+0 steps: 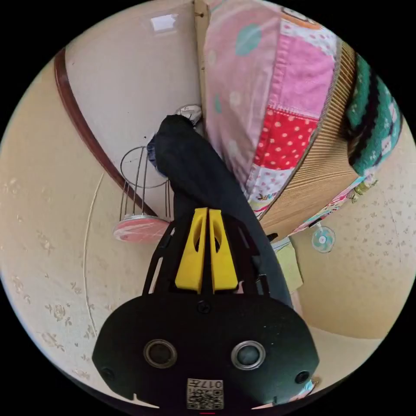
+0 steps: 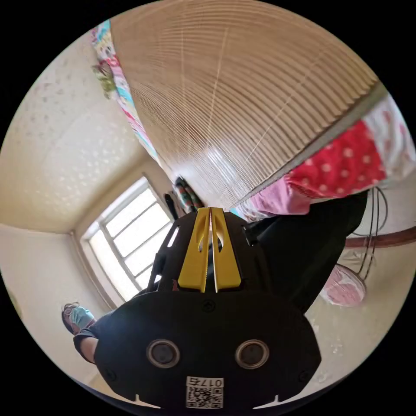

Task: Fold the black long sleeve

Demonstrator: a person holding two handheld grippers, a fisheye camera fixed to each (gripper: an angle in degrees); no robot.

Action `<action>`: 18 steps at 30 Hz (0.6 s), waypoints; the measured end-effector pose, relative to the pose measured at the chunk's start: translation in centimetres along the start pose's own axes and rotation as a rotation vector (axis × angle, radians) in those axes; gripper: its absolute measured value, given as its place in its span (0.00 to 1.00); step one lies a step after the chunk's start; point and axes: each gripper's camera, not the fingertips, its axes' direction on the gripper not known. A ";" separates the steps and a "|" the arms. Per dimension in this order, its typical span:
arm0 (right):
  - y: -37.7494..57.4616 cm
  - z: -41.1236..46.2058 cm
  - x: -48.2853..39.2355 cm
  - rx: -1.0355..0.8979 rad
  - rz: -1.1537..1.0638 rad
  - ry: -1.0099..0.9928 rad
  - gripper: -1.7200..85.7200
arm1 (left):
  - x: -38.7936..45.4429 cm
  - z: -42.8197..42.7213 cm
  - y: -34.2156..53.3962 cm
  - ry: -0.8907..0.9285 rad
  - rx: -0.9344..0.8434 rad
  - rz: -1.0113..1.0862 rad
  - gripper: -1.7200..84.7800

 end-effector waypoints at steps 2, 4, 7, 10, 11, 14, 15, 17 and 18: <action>2.8 -3.4 -0.7 0.105 -0.049 -0.127 0.02 | 5.7 0.4 -1.2 -0.077 -0.016 0.152 0.01; 4.5 -5.1 -1.0 0.171 -0.077 -0.206 0.02 | 13.5 1.8 -1.3 -0.223 -0.025 0.353 0.01; 6.5 -7.3 -0.7 0.261 -0.062 -0.317 0.02 | 21.0 5.4 -0.1 -0.398 -0.041 0.536 0.01; 7.3 -9.8 -0.9 0.325 -0.054 -0.394 0.02 | 25.1 10.8 1.8 -0.462 -0.081 0.656 0.01; 7.6 -11.0 -1.4 0.359 -0.064 -0.406 0.02 | 25.4 12.1 2.1 -0.463 -0.092 0.671 0.01; 8.2 -13.5 -2.9 0.430 -0.085 -0.409 0.02 | 25.2 18.6 4.1 -0.446 -0.159 0.707 0.01; 8.4 -13.9 -3.2 0.440 -0.086 -0.410 0.02 | 24.5 21.1 4.5 -0.454 -0.220 0.706 0.01; 9.0 -15.2 -4.0 0.493 -0.077 -0.434 0.03 | 24.1 23.5 4.4 -0.518 -0.317 0.697 0.01; 9.1 -15.6 -4.1 0.511 -0.072 -0.446 0.03 | 23.9 24.0 4.4 -0.574 -0.314 0.695 0.01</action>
